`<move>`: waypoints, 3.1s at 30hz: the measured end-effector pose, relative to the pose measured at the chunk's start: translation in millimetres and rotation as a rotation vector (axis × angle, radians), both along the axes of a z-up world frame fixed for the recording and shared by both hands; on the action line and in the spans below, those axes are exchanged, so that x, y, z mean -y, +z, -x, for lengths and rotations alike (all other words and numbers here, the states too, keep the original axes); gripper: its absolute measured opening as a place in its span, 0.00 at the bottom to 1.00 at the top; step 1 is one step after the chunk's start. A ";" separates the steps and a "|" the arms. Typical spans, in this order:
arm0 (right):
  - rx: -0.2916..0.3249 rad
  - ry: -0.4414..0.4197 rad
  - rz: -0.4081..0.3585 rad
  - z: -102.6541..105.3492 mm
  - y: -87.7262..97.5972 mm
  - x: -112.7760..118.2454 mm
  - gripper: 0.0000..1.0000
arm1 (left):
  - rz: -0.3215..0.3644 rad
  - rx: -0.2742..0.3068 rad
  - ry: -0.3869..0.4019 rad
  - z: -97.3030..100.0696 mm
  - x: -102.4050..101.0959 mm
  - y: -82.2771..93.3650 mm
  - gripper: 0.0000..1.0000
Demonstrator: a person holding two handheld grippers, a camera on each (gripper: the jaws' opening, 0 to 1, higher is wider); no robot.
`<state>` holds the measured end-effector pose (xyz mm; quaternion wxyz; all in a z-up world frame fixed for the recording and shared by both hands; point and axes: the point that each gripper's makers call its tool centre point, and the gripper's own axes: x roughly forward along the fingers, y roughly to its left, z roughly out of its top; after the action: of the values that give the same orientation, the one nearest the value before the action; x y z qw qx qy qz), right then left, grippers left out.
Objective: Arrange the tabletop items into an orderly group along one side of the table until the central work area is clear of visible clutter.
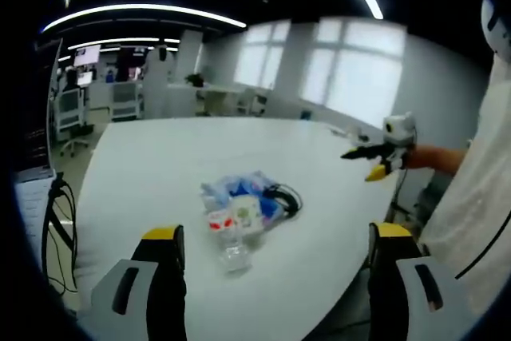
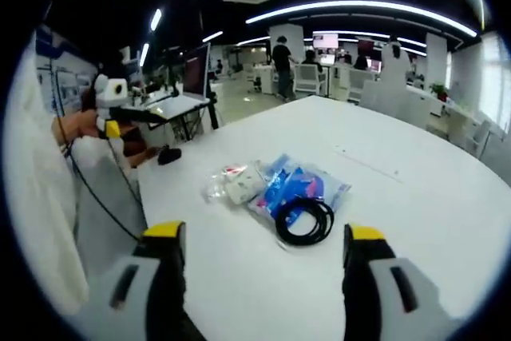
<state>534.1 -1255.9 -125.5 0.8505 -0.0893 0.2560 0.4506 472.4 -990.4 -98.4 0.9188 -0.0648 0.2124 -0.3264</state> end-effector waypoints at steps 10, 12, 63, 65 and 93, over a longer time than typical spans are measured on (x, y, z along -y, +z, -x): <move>-0.003 0.057 -0.001 -21.7 -3.0 -25.2 0.80 | 0.007 -0.005 0.010 -14.3 -3.8 -3.9 0.93; -0.005 0.071 -0.003 -25.6 -3.7 -30.8 0.80 | 0.007 -0.008 0.011 -16.9 -4.9 -5.6 0.93; -0.102 0.380 0.006 -82.9 -64.3 -148.3 0.66 | 0.047 -0.071 0.068 -55.6 -18.0 -43.9 0.90; -0.117 0.399 0.011 -83.6 -69.1 -153.0 0.63 | 0.049 -0.075 0.071 -56.4 -18.6 -45.8 0.90; -0.288 0.616 0.058 -79.6 -103.7 -184.8 0.24 | 0.085 -0.094 0.144 -61.9 -32.6 -60.1 0.89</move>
<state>613.8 -1071.1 -229.2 0.6267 -0.1220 0.3471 0.6870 534.3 -957.8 -158.6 0.9253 -0.1341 0.2358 -0.2650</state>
